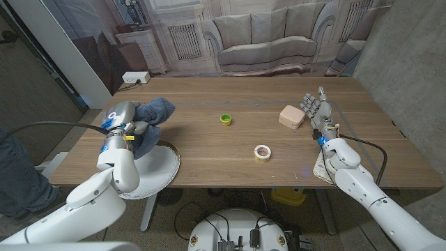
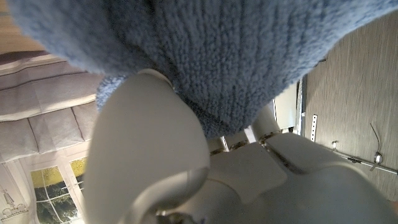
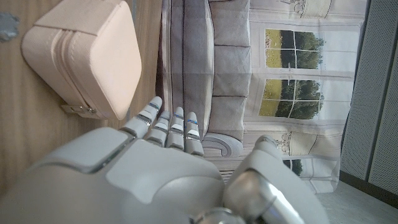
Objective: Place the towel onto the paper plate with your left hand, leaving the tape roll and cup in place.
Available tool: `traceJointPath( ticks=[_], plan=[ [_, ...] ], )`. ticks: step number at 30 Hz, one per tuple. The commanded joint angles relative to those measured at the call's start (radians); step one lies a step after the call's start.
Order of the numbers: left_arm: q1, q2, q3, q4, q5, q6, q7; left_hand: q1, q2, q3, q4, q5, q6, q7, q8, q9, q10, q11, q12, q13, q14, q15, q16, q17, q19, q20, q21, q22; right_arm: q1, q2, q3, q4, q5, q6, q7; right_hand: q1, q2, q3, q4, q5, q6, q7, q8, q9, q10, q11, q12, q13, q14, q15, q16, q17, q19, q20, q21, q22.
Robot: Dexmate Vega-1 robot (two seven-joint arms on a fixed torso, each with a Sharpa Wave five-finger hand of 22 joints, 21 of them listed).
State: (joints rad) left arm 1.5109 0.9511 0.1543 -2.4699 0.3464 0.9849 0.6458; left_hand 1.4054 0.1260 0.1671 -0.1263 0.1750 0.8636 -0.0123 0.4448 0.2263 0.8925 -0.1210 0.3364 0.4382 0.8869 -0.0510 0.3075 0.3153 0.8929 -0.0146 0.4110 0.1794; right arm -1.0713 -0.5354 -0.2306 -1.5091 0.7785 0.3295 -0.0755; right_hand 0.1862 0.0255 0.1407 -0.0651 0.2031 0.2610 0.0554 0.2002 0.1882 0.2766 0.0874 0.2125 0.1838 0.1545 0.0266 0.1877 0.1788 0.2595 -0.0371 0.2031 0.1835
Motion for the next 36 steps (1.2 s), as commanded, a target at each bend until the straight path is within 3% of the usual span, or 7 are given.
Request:
traceJointPath(
  ticks=[1, 14, 19, 25, 36],
  plan=[
    [0.074, -0.048, -0.03, -0.021, 0.024, -0.019, 0.012, 0.007, 0.015, 0.03, 0.02, 0.007, 0.012, -0.002, 0.005, 0.004, 0.011, -0.002, -0.004, 0.004, 0.079, -0.13, 0.003, 0.005, 0.071, -0.062, 0.008, 0.004, -0.003, 0.001, 0.003, -0.011, 0.001, -0.013, -0.017, 0.002, 0.003, -0.004, 0.003, -0.001, 0.006, -0.001, -0.003, 0.002, 0.006, -0.002, 0.002, 0.003, 0.006, 0.0, -0.001, 0.005, 0.002, -0.005, 0.001, 0.003],
    [0.111, -0.079, 0.006, -0.059, 0.074, 0.031, 0.018, 0.006, 0.014, 0.033, 0.02, 0.006, 0.015, -0.001, 0.005, 0.004, 0.019, 0.0, -0.007, 0.011, 0.088, -0.132, 0.002, 0.008, 0.072, -0.062, 0.011, 0.004, 0.012, 0.005, -0.007, 0.015, -0.005, -0.008, 0.0, 0.002, 0.004, -0.005, 0.003, -0.001, 0.006, -0.002, -0.004, 0.002, 0.007, -0.001, 0.002, 0.003, 0.007, 0.001, -0.001, 0.005, 0.002, -0.005, 0.001, 0.003],
    [0.112, -0.052, 0.027, -0.092, 0.096, 0.104, -0.011, 0.006, 0.014, 0.034, 0.019, 0.006, 0.014, -0.001, 0.005, 0.004, 0.022, -0.003, -0.008, 0.013, 0.088, -0.13, 0.0, 0.009, 0.073, -0.062, 0.012, 0.004, 0.015, 0.007, -0.007, 0.018, 0.003, -0.017, -0.001, 0.002, 0.003, -0.006, 0.003, -0.001, 0.006, -0.001, -0.003, 0.002, 0.006, 0.0, 0.002, 0.003, 0.006, 0.0, -0.001, 0.005, 0.003, -0.005, 0.001, 0.003],
    [0.069, 0.005, 0.114, -0.128, 0.146, 0.255, -0.026, 0.006, 0.013, 0.035, 0.019, 0.006, 0.016, -0.002, 0.005, 0.003, 0.025, -0.007, -0.009, 0.016, 0.089, -0.13, -0.001, 0.01, 0.072, -0.063, 0.013, 0.004, 0.029, 0.01, -0.011, 0.034, 0.006, -0.022, 0.008, 0.002, 0.004, -0.006, 0.002, -0.001, 0.006, -0.001, -0.003, 0.002, 0.007, -0.003, 0.002, 0.003, 0.006, -0.001, -0.001, 0.006, 0.003, -0.004, 0.001, 0.003],
    [0.047, 0.017, 0.186, -0.136, 0.147, 0.367, 0.021, 0.004, 0.012, 0.037, 0.019, 0.006, 0.022, -0.004, 0.007, 0.002, 0.027, -0.005, -0.011, 0.021, 0.092, -0.128, -0.003, 0.012, 0.072, -0.059, 0.015, 0.004, 0.059, 0.017, -0.023, 0.068, 0.008, -0.026, 0.034, 0.001, 0.004, -0.007, 0.002, -0.001, 0.006, -0.001, -0.004, 0.002, 0.006, -0.003, 0.002, 0.003, 0.006, 0.0, -0.001, 0.005, 0.003, -0.004, 0.001, 0.003]
  ],
)
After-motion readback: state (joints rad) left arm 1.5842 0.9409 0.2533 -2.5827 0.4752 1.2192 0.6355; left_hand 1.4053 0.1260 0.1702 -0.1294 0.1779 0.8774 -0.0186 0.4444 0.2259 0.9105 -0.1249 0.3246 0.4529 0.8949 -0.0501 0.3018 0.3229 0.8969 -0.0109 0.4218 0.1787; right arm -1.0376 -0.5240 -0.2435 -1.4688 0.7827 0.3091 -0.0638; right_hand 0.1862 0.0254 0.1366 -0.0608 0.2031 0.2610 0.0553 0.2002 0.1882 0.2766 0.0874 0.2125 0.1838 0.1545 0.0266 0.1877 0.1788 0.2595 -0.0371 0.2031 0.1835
